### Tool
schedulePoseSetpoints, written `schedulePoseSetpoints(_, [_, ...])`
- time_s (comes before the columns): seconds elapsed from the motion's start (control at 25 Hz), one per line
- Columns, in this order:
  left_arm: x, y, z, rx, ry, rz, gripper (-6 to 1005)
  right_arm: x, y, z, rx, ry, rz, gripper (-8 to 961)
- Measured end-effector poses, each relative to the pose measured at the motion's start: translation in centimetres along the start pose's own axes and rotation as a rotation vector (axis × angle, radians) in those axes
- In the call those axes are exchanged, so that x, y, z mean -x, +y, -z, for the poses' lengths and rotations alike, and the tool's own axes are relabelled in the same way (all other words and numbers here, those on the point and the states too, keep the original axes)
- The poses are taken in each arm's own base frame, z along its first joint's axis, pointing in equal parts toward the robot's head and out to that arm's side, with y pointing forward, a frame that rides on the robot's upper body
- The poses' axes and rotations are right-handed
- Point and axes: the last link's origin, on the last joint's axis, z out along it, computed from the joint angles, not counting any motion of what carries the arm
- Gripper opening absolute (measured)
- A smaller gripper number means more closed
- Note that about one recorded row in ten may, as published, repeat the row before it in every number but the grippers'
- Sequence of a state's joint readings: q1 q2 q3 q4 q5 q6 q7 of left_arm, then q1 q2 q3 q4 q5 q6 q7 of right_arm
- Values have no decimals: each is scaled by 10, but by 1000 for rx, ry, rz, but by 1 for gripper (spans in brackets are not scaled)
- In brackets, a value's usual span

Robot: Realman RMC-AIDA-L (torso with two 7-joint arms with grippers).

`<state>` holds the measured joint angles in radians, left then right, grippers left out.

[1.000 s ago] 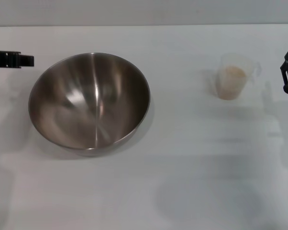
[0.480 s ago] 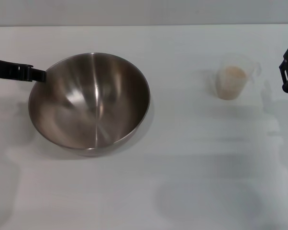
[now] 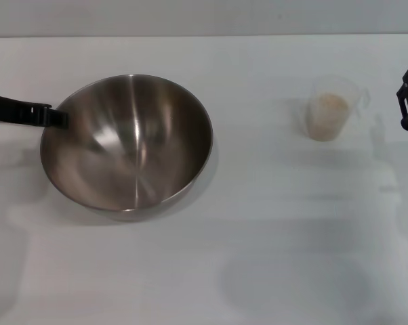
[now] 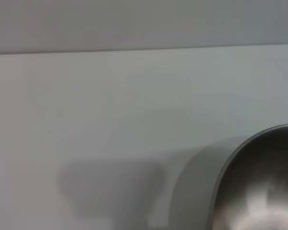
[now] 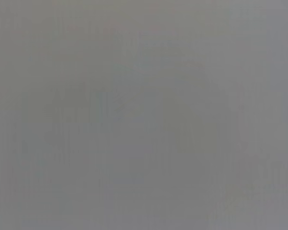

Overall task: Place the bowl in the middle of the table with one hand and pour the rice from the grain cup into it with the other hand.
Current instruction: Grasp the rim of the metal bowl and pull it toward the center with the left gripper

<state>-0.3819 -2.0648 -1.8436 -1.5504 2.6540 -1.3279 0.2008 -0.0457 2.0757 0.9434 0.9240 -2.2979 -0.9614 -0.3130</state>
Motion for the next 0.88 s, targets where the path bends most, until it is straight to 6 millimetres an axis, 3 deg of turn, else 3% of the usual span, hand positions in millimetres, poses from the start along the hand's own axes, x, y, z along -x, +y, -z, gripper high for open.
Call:
schedulePoseSetpoints(0.48, [12, -5, -23, 11, -62, 25, 431, 3, 1, -1, 3, -11, -5, 577])
schedulePoseSetpoints(0.88, [8, 0, -22, 13, -56, -18, 416, 9, 2, 0, -1, -46, -10, 577])
